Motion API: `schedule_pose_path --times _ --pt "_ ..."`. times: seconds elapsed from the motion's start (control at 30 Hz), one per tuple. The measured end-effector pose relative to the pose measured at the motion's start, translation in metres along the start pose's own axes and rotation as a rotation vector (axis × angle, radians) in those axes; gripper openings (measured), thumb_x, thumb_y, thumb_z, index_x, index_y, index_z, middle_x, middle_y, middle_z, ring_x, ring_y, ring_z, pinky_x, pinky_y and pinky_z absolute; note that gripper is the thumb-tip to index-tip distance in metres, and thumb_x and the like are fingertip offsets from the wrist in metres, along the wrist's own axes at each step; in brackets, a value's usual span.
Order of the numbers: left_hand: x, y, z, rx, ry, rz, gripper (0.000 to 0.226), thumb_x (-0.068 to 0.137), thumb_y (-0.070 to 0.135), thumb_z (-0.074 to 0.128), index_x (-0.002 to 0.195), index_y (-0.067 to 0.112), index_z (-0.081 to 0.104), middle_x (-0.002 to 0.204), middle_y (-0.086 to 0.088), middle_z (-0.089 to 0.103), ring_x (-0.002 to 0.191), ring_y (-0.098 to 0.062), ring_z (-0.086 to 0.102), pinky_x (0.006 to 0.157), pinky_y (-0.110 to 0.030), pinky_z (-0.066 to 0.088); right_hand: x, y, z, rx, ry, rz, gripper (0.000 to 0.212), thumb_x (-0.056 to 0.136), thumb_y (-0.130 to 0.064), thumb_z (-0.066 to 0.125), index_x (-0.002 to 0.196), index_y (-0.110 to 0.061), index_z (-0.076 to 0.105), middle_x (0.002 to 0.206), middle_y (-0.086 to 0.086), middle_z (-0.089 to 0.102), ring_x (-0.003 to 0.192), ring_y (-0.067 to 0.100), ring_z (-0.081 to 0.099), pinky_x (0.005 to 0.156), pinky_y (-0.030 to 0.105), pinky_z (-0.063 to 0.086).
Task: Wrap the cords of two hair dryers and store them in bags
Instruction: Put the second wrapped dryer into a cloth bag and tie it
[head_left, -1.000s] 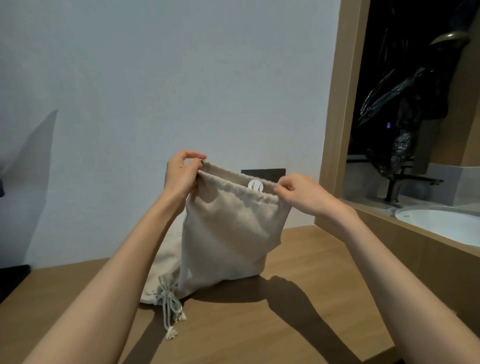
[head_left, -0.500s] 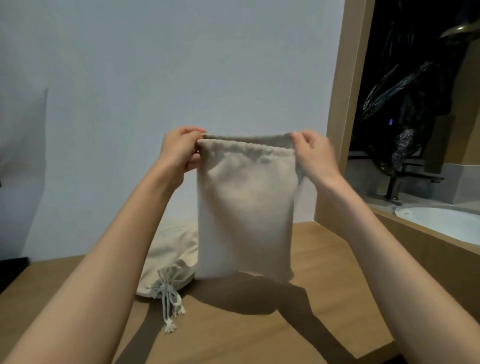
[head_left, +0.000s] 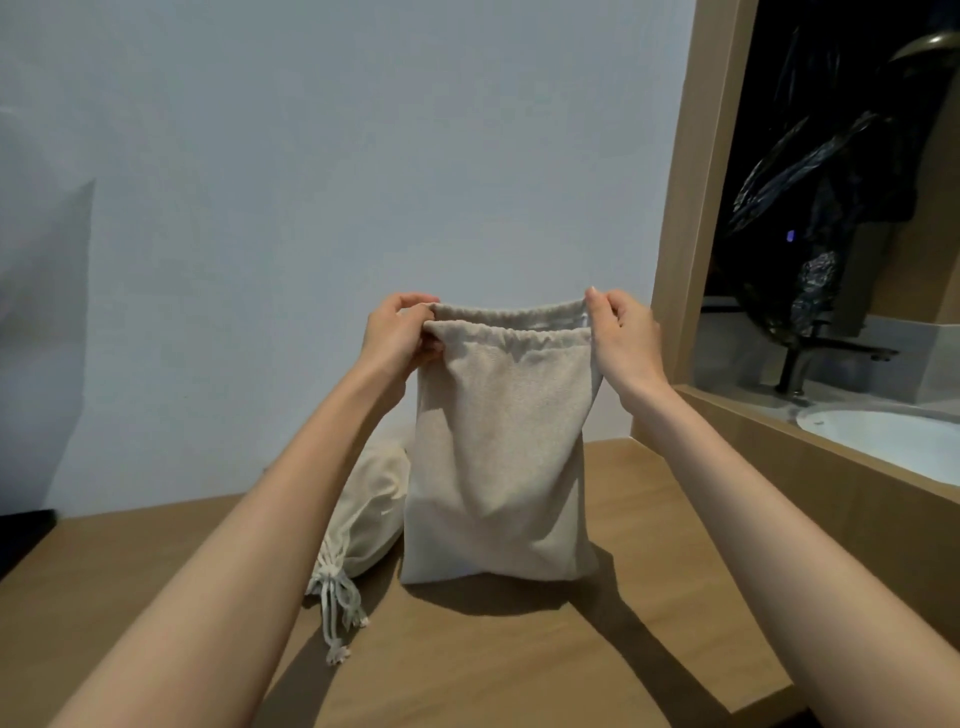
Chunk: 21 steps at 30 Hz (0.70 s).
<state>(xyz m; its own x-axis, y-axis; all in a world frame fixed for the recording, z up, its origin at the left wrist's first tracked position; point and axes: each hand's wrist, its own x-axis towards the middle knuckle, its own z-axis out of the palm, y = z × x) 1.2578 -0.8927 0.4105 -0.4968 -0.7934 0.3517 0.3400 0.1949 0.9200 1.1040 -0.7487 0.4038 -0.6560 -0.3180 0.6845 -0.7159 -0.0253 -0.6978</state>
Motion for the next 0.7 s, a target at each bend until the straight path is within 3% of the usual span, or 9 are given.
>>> schedule_pose_path --times 0.1,0.27,0.37,0.5,0.57,0.63,0.7 --pt "0.009 -0.01 0.003 0.0 0.0 0.068 0.019 0.093 0.001 0.045 0.088 0.015 0.057 0.065 -0.002 0.05 0.042 -0.004 0.049 0.049 -0.019 0.045 0.004 0.006 0.001 0.036 0.016 -0.008 0.036 0.101 -0.032 0.043 0.071 -0.011 0.042 0.06 -0.003 0.033 0.055 0.007 0.028 0.055 0.025 0.024" --pt "0.0 -0.037 0.0 0.105 -0.026 0.17 0.02 0.093 0.002 0.045 0.095 0.014 0.061 0.07 0.0 0.052 0.046 0.001 0.047 0.051 -0.013 0.039 -0.009 0.024 -0.007 0.11 -0.03 0.0 0.04 0.1 -0.029 0.046 0.065 -0.012 0.04 0.06 -0.002 0.033 0.048 0.0 0.03 0.048 0.016 0.024" --pt "-0.02 -0.05 -0.004 0.212 -0.115 0.186 0.026 0.096 0.003 0.041 0.102 0.012 0.064 0.077 0.003 0.056 0.05 0.002 0.047 0.047 -0.009 0.036 -0.027 0.037 -0.013 0.192 -0.088 0.074 0.045 0.099 -0.035 0.047 0.077 0.004 0.053 0.068 0.006 0.039 0.055 0.002 0.035 0.053 0.015 0.031" --pt "-0.046 -0.073 -0.015 0.161 -0.234 0.059 0.029 0.087 -0.007 0.039 0.07 0.002 0.059 0.055 0.0 0.046 0.047 -0.007 0.036 0.043 -0.013 0.031 -0.061 0.051 -0.02 0.243 -0.151 0.207 0.044 0.097 -0.042 0.047 0.081 -0.001 0.056 0.067 0.003 0.039 0.06 0.006 0.039 0.058 0.017 0.034" --pt "-0.061 -0.088 -0.019 0.133 -0.269 -0.021 0.024 0.082 -0.01 0.037 0.067 0.0 0.053 0.054 -0.005 0.038 0.05 -0.013 0.03 0.039 -0.014 0.027 -0.08 0.059 -0.022 0.255 -0.197 0.276 0.041 0.096 -0.042 0.05 0.08 -0.005 0.056 0.072 0.009 0.043 0.068 0.014 0.043 0.064 0.022 0.037" --pt "-0.076 -0.101 -0.024 0.14 -0.344 -0.075 0.017 0.078 -0.001 0.043 0.064 0.002 0.053 0.053 -0.003 0.035 0.049 -0.012 0.027 0.038 -0.014 0.024 -0.095 0.069 -0.028 0.267 -0.245 0.357 0.043 0.094 -0.039 0.054 0.08 0.001 0.06 0.077 0.013 0.052 0.076 0.021 0.051 0.068 0.025 0.041" --pt "-0.089 -0.11 -0.03 0.215 -0.512 -0.109 0.023 0.072 0.023 0.052 0.069 0.002 0.058 0.057 -0.001 0.039 0.05 -0.009 0.031 0.043 -0.015 0.027 -0.104 0.079 -0.038 0.173 -0.441 0.397 0.036 0.092 -0.033 0.059 0.079 0.0 0.067 0.082 0.015 0.062 0.083 0.022 0.059 0.072 0.029 0.046"
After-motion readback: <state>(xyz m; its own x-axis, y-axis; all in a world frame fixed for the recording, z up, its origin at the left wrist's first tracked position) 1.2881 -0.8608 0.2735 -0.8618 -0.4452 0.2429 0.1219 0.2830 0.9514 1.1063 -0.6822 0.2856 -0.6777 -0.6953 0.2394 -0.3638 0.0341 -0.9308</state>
